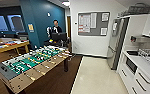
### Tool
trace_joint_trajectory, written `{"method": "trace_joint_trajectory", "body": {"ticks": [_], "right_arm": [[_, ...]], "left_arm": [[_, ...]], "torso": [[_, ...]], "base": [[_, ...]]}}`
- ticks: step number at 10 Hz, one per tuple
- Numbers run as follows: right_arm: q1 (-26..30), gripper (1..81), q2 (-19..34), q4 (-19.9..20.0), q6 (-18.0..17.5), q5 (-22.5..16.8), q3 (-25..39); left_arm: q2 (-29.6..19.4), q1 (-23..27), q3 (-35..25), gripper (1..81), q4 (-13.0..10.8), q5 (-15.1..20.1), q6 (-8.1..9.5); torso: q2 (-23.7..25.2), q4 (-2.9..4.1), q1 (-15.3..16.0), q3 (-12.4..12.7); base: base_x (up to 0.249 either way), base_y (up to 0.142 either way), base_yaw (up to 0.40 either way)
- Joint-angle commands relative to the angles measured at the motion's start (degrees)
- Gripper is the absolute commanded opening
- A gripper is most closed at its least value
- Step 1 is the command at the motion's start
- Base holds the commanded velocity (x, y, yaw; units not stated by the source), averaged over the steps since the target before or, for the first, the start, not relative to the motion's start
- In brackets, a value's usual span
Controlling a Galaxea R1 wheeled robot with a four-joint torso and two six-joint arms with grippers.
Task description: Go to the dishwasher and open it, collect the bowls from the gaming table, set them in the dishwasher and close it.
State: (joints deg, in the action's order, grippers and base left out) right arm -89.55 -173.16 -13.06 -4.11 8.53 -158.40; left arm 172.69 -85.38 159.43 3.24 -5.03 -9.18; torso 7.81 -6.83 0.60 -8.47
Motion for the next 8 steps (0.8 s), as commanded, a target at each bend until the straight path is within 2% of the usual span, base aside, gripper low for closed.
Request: {"method": "trace_joint_trajectory", "body": {"ticks": [1,8], "right_arm": [[2.3,81.1,-0.1,0.2,0.1,-2.6,0.2],[2.7,81.1,-0.6,0.2,0.4,-2.8,0.2]], "left_arm": [[-0.3,2.9,0.2,81.1,-0.2,2.7,-0.40],[-0.2,2.7,0.2,81.1,-0.3,2.7,-0.40]], "torso": [[0.0,0.00,0.0,0.0],[0.0,0.00,0.0,0.0]], "base": [[0.000,0.000,0.367],[0.000,0.000,0.367]]}}
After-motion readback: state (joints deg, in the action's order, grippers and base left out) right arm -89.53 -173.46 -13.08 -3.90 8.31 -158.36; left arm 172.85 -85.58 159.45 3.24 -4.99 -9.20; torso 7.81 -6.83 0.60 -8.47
